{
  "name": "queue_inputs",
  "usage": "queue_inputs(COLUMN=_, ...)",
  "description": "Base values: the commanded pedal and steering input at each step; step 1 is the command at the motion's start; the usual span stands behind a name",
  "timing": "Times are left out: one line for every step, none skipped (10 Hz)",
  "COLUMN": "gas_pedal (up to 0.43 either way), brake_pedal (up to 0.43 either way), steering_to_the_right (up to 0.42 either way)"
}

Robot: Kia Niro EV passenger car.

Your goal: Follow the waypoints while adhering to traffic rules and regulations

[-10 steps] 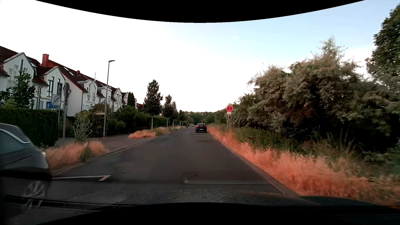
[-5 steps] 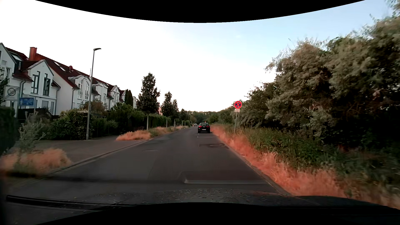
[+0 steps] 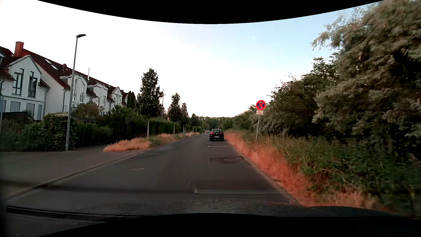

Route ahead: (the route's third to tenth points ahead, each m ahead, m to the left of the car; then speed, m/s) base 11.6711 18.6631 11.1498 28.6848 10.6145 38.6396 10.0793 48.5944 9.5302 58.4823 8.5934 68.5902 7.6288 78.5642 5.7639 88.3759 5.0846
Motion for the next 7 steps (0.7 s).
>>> queue_inputs(gas_pedal=0.000, brake_pedal=0.226, steering_to_the_right=-0.026)
queue_inputs(gas_pedal=0.000, brake_pedal=0.226, steering_to_the_right=-0.027)
queue_inputs(gas_pedal=0.000, brake_pedal=0.232, steering_to_the_right=-0.027)
queue_inputs(gas_pedal=0.000, brake_pedal=0.226, steering_to_the_right=-0.029)
queue_inputs(gas_pedal=0.000, brake_pedal=0.232, steering_to_the_right=-0.031)
queue_inputs(gas_pedal=0.000, brake_pedal=0.232, steering_to_the_right=-0.040)
queue_inputs(gas_pedal=0.000, brake_pedal=0.226, steering_to_the_right=-0.054)
